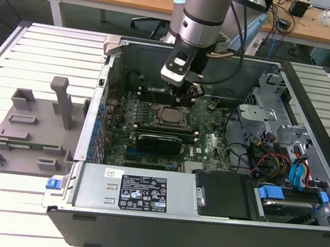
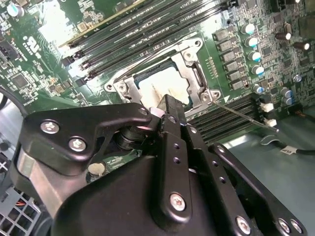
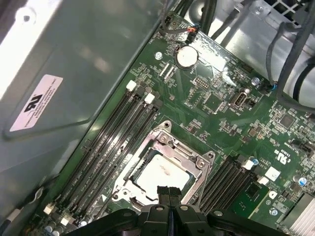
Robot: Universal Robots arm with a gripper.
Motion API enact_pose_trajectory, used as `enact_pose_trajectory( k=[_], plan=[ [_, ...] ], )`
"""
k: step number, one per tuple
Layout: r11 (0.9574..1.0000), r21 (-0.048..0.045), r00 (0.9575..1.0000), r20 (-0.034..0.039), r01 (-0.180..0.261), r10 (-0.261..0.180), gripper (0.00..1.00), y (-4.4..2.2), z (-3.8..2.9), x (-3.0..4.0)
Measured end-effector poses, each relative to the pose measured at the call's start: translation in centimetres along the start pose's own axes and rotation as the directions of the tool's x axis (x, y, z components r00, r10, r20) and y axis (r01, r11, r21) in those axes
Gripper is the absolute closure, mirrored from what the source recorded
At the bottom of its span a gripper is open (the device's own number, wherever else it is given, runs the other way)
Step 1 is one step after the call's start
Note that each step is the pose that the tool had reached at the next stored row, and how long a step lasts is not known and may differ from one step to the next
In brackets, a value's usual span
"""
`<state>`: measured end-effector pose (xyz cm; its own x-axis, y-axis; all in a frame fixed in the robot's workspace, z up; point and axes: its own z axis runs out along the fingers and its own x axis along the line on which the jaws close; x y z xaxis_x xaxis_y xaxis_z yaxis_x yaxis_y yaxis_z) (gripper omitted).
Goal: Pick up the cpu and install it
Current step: 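Install the first cpu locking lever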
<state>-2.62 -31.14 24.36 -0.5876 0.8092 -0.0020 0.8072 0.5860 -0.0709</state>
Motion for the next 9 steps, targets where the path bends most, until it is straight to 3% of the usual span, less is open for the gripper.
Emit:
enact_pose_trajectory(
  k=[5,9],
  plan=[
    [0.9983,-0.0001,0.9983,0.004,0.058,-0.058,0.89,0.01,0.01,0.0],
    [0.9943,0.0,0.9943,0.0075,0.107,-0.107,0.89,0.02,0.01,0.0]
  ],
)
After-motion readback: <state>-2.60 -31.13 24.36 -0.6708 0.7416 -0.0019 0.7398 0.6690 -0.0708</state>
